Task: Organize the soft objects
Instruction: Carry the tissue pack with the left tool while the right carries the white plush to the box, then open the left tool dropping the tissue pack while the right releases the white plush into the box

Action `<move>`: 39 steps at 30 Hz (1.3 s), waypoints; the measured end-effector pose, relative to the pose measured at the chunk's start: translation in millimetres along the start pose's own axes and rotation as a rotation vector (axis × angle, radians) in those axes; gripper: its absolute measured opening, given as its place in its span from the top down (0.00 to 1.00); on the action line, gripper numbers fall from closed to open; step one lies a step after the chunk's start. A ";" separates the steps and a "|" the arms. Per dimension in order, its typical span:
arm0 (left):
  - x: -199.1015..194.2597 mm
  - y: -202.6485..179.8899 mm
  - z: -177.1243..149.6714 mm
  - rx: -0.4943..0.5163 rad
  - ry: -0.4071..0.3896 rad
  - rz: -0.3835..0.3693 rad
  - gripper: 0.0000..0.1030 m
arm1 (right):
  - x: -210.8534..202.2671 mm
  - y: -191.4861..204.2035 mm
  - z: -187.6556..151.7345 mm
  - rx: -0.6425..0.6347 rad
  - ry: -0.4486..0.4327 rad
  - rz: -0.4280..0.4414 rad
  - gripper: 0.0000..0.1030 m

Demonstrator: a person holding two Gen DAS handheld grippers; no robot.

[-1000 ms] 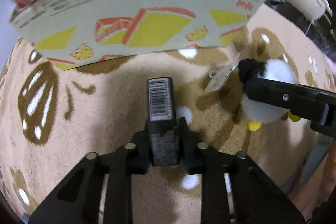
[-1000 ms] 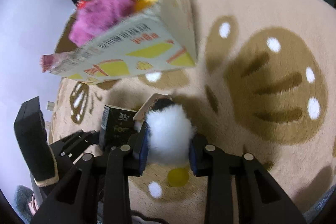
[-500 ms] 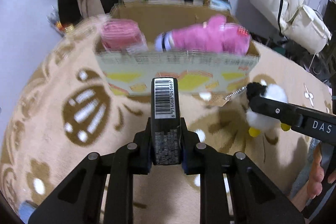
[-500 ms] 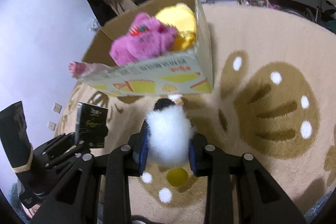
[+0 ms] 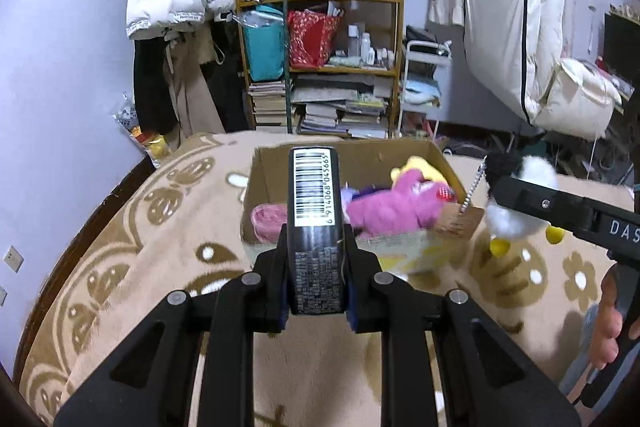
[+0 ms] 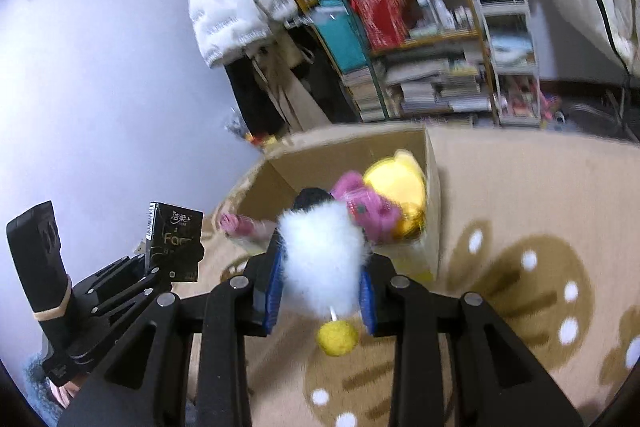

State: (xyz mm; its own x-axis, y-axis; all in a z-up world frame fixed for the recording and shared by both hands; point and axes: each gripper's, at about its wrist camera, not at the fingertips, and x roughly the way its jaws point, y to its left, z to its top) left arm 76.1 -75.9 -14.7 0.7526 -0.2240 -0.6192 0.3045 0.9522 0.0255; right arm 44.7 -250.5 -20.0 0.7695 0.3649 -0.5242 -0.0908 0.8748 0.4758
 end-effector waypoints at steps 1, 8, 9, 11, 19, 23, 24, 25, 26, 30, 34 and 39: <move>-0.2 0.5 2.5 0.003 -0.007 0.002 0.81 | 0.9 1.7 4.4 -0.008 -0.006 -0.001 0.68; 11.8 12.9 38.1 -0.013 -0.055 -0.009 0.81 | 20.3 14.4 34.6 -0.076 -0.041 0.022 0.68; 14.2 12.7 42.8 -0.005 -0.063 -0.002 0.81 | 22.5 15.5 37.0 -0.087 -0.044 0.022 0.68; 19.6 12.9 49.3 -0.002 -0.072 -0.001 0.81 | 28.9 18.7 42.8 -0.115 -0.044 0.020 0.68; 53.3 17.0 61.1 -0.003 -0.045 0.015 0.81 | 55.7 20.3 60.4 -0.165 -0.053 0.033 0.68; 67.8 17.5 60.4 0.007 -0.019 0.014 0.80 | 66.9 12.4 65.4 -0.150 -0.061 0.048 0.68; 72.8 18.2 59.2 0.004 -0.006 0.013 0.80 | 69.4 10.0 65.7 -0.145 -0.066 0.051 0.67; 76.2 18.9 58.8 0.001 0.005 0.012 0.80 | 70.6 9.4 65.3 -0.142 -0.068 0.052 0.67; 79.4 19.5 58.1 -0.003 0.014 0.010 0.80 | 73.6 7.4 65.0 -0.137 -0.069 0.052 0.67; 88.5 19.4 56.0 0.000 0.039 0.011 0.79 | 82.9 -0.2 62.4 -0.109 -0.057 0.056 0.67; 92.1 21.2 52.1 -0.006 0.052 0.009 0.75 | 86.3 -7.8 58.2 -0.065 -0.049 0.102 0.65; 87.6 28.6 48.5 -0.034 0.049 0.045 0.67 | 88.5 -11.3 55.8 -0.050 -0.028 0.094 0.60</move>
State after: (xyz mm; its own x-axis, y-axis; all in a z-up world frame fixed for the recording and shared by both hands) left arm 179.0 -78.4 -30.1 0.7355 -0.1709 -0.6556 0.2503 0.9677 0.0285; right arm 149.1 -245.8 -32.4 0.7734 0.4380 -0.4582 -0.1949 0.8522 0.4856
